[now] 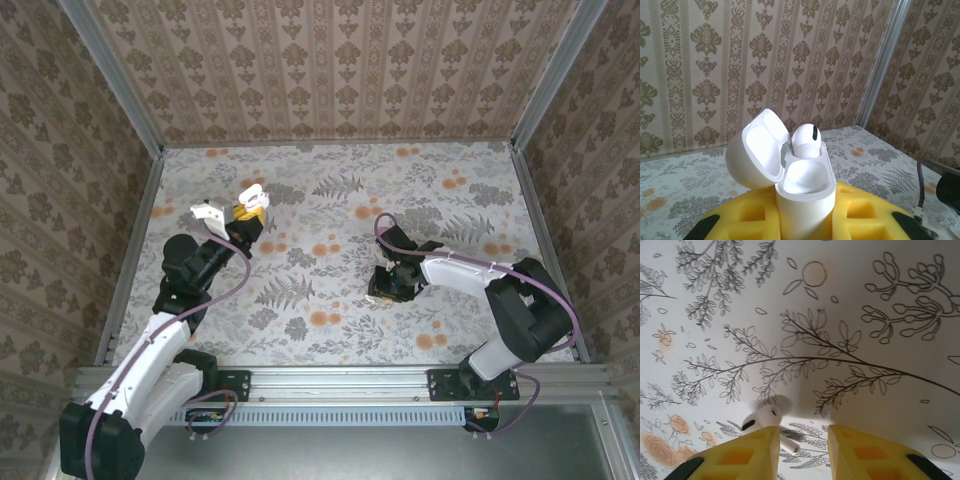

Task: Insert the wireless bluetooth earbuds into the charging case

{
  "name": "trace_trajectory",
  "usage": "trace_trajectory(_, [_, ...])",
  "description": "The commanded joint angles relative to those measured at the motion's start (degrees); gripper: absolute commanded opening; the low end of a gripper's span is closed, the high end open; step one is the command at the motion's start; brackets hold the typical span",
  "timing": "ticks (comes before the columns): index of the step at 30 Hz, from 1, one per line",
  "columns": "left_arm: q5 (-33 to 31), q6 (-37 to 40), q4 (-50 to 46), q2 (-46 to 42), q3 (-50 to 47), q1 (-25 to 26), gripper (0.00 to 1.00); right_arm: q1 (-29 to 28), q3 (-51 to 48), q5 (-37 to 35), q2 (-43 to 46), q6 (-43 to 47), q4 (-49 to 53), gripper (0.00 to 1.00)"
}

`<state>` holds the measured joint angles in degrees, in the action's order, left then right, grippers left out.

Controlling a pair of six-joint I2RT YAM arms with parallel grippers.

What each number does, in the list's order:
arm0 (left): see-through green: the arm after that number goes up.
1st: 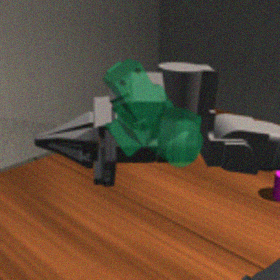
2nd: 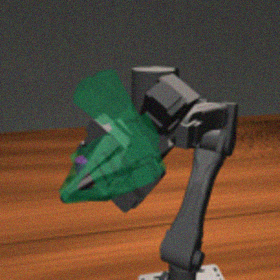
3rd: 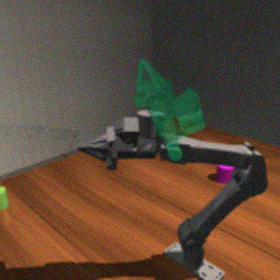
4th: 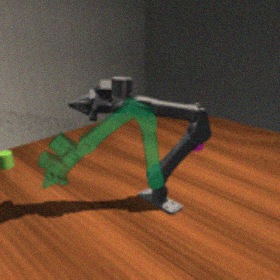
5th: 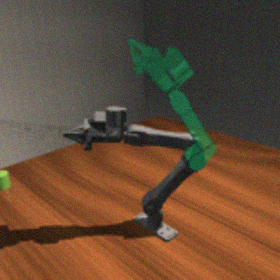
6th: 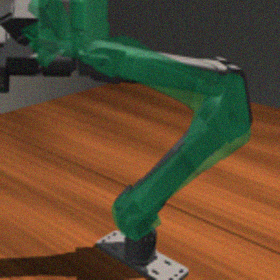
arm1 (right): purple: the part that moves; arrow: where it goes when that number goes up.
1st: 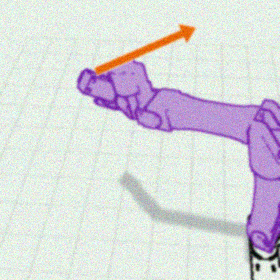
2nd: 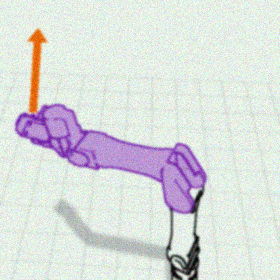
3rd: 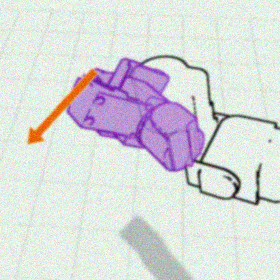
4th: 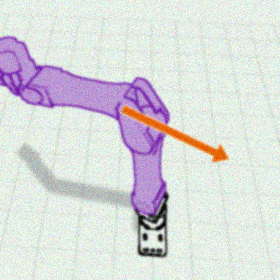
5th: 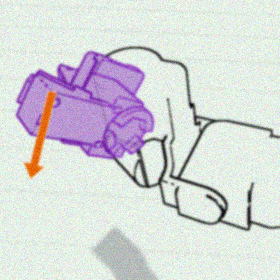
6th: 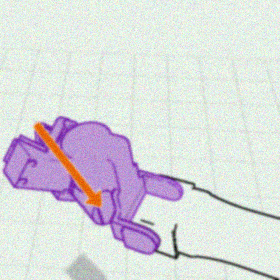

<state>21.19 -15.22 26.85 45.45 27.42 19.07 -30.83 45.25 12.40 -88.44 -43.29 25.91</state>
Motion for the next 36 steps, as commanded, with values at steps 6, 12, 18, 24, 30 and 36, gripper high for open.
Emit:
trace_trajectory(6, [0.3, 1.2, 2.7, 0.3, 2.3, 0.8, 0.17, -0.3, 0.2, -0.6, 5.1, 1.6, 0.4, 0.37])
trace_trajectory(12, [0.0, 1.3, 2.8, 0.5, 2.0, 1.1, 0.17, -2.6, 5.6, -3.8, 2.5, 11.2, 6.6, 0.47])
trace_trajectory(18, [-0.5, 1.6, 2.4, -0.1, 1.9, 1.2, 0.17, -6.1, 12.8, -9.1, -4.4, 20.5, 13.7, 0.54])
trace_trajectory(24, [-1.0, 2.2, 1.5, -0.6, 2.0, 1.3, 0.17, -7.6, 16.6, -11.8, -9.2, 24.4, 17.0, 0.54])
trace_trajectory(30, [-1.1, 2.5, 1.4, -0.3, 2.1, 1.4, 0.17, -8.1, 18.3, -11.1, -12.0, 26.5, 17.6, 0.50])
trace_trajectory(36, [-1.2, 2.5, 1.4, -0.1, 2.1, 1.5, 0.17, -8.2, 19.6, -10.6, -14.3, 27.2, 17.7, 0.45])
